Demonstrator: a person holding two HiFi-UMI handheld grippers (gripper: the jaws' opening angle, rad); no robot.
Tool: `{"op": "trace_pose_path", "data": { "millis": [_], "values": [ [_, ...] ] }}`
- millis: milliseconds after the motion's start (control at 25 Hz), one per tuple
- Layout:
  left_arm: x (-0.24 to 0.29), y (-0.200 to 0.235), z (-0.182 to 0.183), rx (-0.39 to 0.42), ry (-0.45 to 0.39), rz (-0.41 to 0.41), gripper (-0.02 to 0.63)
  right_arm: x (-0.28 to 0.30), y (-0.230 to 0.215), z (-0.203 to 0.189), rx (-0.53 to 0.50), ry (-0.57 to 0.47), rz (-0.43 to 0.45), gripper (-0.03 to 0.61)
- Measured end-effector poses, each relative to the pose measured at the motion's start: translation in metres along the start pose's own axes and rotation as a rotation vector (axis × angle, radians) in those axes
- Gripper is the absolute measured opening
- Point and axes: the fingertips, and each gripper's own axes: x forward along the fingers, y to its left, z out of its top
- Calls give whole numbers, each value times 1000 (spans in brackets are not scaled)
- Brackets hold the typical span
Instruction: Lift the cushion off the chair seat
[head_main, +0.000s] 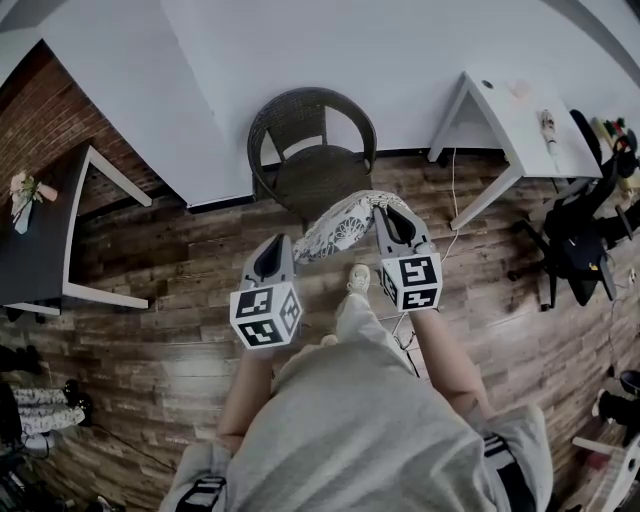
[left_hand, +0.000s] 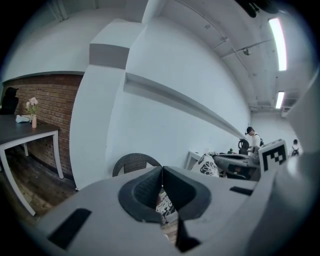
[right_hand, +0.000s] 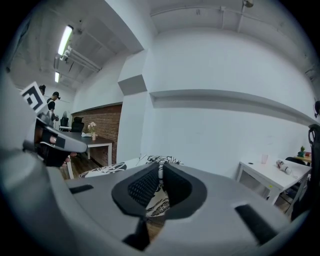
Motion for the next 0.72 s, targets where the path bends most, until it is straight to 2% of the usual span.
{"op": "trace_pose_path", "data": {
  "millis": [720],
  "values": [
    [-9, 7, -1, -13, -2, -1, 9, -9, 15, 4, -33, -2, -10, 25]
  ]
}}
